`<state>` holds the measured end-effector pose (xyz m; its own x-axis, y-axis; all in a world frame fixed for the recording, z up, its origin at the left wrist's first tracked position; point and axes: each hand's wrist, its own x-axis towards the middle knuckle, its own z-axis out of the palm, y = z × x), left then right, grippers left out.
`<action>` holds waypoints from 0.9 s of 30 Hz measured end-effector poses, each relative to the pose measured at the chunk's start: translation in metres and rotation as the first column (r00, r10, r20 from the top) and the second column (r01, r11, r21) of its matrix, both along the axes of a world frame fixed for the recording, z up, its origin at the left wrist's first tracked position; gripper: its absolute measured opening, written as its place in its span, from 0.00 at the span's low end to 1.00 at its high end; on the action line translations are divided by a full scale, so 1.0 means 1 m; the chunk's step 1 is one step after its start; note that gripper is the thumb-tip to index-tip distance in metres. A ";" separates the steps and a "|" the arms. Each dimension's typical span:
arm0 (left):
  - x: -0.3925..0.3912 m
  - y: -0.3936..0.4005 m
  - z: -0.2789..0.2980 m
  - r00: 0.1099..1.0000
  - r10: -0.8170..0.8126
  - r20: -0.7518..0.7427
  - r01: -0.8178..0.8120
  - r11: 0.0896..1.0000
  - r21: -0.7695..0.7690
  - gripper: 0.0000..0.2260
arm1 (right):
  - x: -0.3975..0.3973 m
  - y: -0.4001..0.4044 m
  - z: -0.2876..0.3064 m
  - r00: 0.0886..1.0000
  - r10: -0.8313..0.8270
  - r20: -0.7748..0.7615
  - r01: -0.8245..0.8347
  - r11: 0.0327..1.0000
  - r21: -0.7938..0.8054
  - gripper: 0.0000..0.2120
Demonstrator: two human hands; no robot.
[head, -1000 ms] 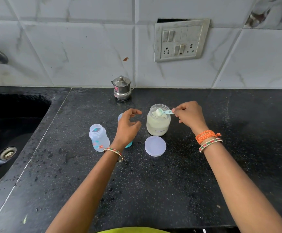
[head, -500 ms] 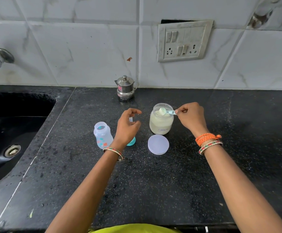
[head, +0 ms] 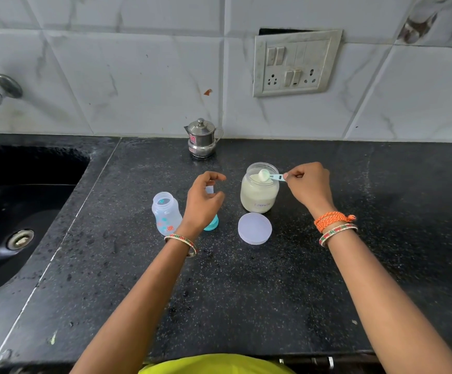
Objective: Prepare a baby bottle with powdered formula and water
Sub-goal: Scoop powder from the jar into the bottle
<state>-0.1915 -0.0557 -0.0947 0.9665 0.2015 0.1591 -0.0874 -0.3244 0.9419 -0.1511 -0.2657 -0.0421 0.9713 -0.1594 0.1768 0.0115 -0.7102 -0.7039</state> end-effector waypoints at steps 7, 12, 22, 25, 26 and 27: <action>-0.012 0.015 0.028 0.974 0.095 0.205 -0.069 0.989 -0.129 0.15 | -0.002 0.003 0.007 0.994 0.018 -0.105 0.020 0.936 0.351 0.08; -0.027 0.050 0.041 0.935 0.220 0.278 -0.173 0.968 -0.184 0.15 | -0.006 0.039 0.016 0.974 0.184 -0.133 -0.088 0.848 0.523 0.06; -0.065 0.114 -0.020 0.985 0.154 -0.084 -0.164 0.978 -0.130 0.29 | -0.027 0.124 0.005 0.858 0.438 -0.268 -0.247 0.810 0.532 0.05; -0.064 0.111 -0.037 0.981 0.036 -0.190 -0.041 0.999 -0.019 0.36 | -0.029 0.138 0.000 0.849 0.448 -0.281 -0.276 0.828 0.488 0.05; -0.062 0.109 -0.041 0.980 0.017 -0.199 -0.019 1.000 -0.006 0.35 | -0.028 0.141 -0.002 0.850 0.445 -0.282 -0.284 0.837 0.468 0.05; -0.060 0.107 -0.044 0.980 0.011 -0.201 -0.013 1.000 -0.009 0.33 | -0.029 0.143 -0.002 0.851 0.442 -0.281 -0.292 0.846 0.446 0.05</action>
